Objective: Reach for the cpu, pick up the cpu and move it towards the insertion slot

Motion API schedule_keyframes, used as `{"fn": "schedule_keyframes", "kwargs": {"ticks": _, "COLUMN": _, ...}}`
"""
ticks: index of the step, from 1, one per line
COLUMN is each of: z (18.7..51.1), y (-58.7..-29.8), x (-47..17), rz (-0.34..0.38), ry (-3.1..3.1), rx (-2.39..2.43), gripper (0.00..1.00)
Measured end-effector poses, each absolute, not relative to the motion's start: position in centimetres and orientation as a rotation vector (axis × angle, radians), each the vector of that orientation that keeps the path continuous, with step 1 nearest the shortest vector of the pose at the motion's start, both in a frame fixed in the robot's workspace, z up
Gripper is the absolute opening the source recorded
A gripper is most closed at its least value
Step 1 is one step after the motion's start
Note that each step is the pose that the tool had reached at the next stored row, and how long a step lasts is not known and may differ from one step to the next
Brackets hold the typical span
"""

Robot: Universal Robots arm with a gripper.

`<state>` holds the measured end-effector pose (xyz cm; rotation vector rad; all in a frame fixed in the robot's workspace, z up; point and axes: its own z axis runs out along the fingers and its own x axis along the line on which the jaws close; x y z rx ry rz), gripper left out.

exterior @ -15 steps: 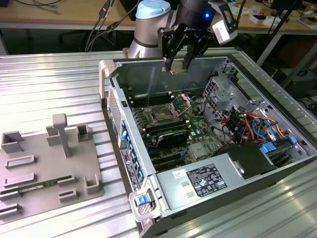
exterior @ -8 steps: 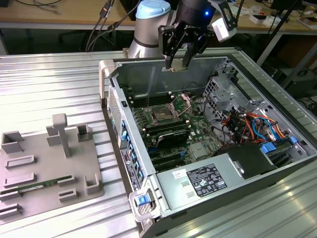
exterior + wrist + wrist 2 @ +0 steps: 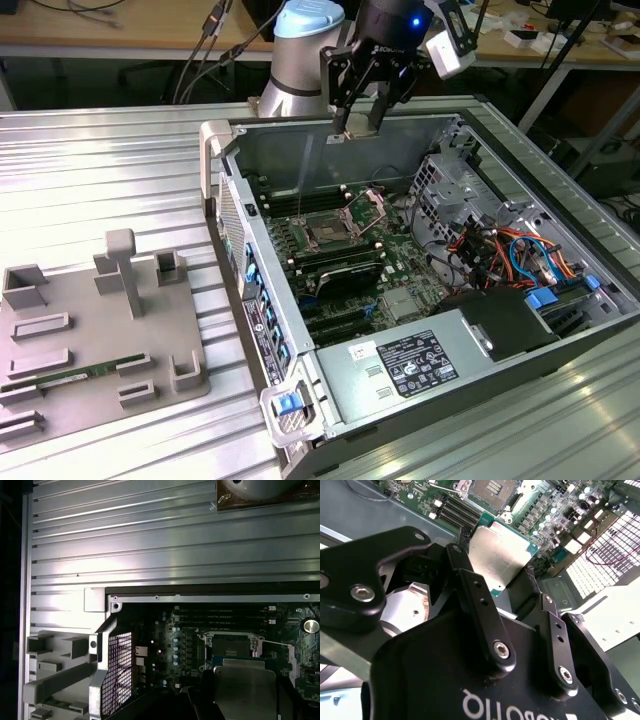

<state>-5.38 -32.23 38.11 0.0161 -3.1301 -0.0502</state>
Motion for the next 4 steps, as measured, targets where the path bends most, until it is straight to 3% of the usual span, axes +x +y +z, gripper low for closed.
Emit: {"fn": "schedule_keyframes", "kwargs": {"ticks": 4, "z": 38.11, "y": -32.22, "x": -5.21, "rz": -0.05, "ry": -3.13, "rx": 0.016, "gripper": 0.55}}
